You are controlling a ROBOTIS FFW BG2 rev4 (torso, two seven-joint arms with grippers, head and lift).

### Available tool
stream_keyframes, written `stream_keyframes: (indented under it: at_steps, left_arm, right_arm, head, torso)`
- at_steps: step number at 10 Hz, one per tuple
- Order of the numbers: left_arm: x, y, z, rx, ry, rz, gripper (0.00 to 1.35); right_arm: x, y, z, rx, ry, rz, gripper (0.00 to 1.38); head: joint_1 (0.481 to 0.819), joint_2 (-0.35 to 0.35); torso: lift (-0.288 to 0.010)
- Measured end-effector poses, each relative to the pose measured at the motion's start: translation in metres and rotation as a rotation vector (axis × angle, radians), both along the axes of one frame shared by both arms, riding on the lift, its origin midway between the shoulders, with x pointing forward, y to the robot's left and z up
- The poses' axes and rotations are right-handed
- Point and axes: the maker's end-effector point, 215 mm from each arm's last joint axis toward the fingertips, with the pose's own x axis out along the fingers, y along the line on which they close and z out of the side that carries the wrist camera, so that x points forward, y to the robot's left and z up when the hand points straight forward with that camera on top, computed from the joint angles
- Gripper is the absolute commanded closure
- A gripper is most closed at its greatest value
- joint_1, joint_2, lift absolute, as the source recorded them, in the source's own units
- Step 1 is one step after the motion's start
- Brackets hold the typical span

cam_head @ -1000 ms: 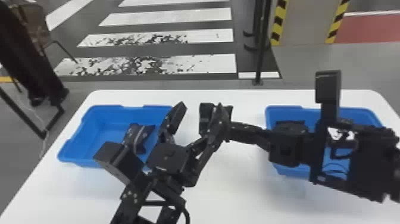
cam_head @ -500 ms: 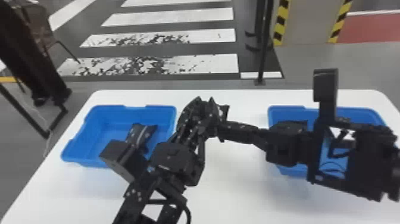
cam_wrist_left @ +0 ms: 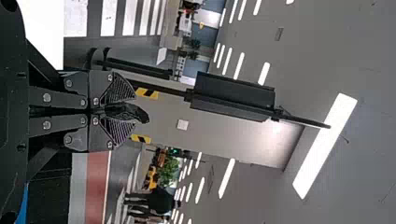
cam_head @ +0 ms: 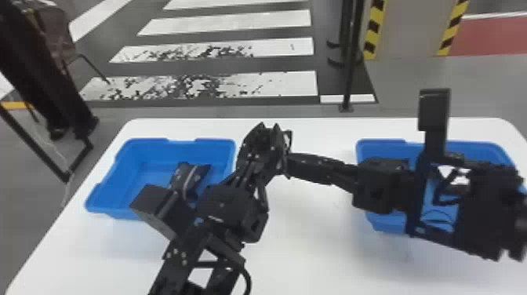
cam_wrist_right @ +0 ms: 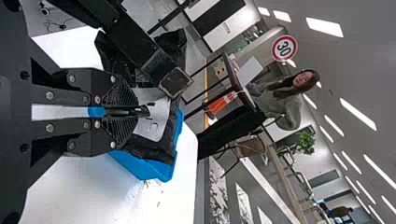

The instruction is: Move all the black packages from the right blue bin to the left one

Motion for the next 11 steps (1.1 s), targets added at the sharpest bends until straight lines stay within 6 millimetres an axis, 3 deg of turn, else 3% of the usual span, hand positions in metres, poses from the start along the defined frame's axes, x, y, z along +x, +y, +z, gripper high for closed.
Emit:
stream_keyframes:
  at_steps: [1, 3, 7, 8, 9, 10, 11]
  left_arm:
    - [0.007, 0.014, -0.005, 0.028, -0.005, 0.038, 1.21]
    - [0.036, 0.073, -0.034, 0.134, -0.017, 0.185, 1.21]
    - [0.071, 0.218, -0.061, 0.439, -0.012, 0.509, 1.17]
    - [0.075, 0.244, -0.071, 0.479, 0.007, 0.568, 0.67]
    - [0.076, 0.256, -0.079, 0.455, 0.028, 0.589, 0.17]
    - [0.074, 0.259, -0.078, 0.409, 0.026, 0.590, 0.06]
    - [0.072, 0.254, -0.073, 0.359, 0.005, 0.579, 0.16]
  right_arm:
    - [0.001, 0.000, -0.002, 0.019, 0.010, 0.004, 0.02]
    - [0.004, -0.012, -0.009, 0.039, 0.029, -0.019, 0.17]
    - [0.009, -0.033, -0.015, 0.040, 0.037, -0.064, 0.17]
    - [0.011, -0.036, -0.014, 0.039, 0.024, -0.073, 0.17]
    - [0.016, -0.040, -0.008, 0.049, -0.009, -0.085, 0.17]
    - [0.026, -0.049, -0.002, 0.047, -0.056, -0.115, 0.17]
    - [0.039, -0.061, -0.002, 0.049, -0.084, -0.153, 0.17]
  head:
    - [0.695, 0.161]
    - [0.695, 0.200]
    - [0.695, 0.343]
    - [0.695, 0.350]
    - [0.694, 0.350]
    - [0.686, 0.350]
    - [0.680, 0.339]
  torso:
    - [-0.181]
    - [-0.181]
    - [-0.181]
    - [-0.181]
    - [-0.181]
    - [-0.181]
    - [-0.181]
